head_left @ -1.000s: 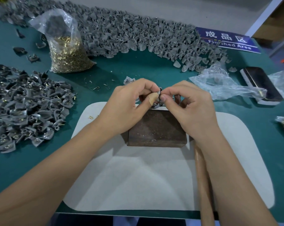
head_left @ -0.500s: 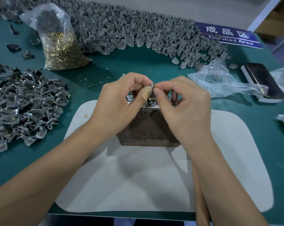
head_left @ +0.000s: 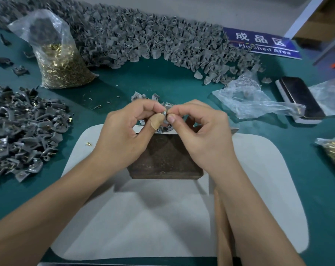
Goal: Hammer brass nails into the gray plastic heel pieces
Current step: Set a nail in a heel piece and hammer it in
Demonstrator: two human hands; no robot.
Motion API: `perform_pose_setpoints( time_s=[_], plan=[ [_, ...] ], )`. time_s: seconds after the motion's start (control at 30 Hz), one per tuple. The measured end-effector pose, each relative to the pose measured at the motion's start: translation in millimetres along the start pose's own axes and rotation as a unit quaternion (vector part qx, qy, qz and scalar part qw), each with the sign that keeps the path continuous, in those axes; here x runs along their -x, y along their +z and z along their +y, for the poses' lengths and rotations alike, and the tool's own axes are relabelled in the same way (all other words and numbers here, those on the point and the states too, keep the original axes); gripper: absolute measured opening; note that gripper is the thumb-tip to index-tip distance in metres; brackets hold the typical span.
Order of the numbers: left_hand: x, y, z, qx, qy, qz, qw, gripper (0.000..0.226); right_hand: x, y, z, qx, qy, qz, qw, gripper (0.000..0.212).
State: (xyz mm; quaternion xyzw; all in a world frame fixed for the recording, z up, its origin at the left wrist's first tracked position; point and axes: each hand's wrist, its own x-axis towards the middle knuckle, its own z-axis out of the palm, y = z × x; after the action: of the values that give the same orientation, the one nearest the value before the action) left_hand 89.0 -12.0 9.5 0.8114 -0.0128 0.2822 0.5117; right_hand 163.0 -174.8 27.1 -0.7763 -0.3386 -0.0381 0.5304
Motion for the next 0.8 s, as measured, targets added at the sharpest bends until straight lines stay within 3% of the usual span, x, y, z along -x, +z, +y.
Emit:
perform_pose_setpoints(
  time_s=[0.33,0.5,0.8],
  plan=[
    [-5.6,-0.8,-2.5,-0.011,0.000,-0.017,1.000,0.013,2.4,-1.2,0.2,-0.008,0.025,0.013,1.000,0.008],
    [-5.5,3.2,-0.3,0.040,-0.021,-0.027,0.999,0.012,2.5,-9.7,1.3,0.007,-0.006,0.014,1.000,0.008],
    [-3.9,4.6,0.7,0.060,-0.031,-0.031,0.997,0.013,6.6,-9.5,2.9,-0.008,0.030,0.031,0.999,0.009]
  ],
)
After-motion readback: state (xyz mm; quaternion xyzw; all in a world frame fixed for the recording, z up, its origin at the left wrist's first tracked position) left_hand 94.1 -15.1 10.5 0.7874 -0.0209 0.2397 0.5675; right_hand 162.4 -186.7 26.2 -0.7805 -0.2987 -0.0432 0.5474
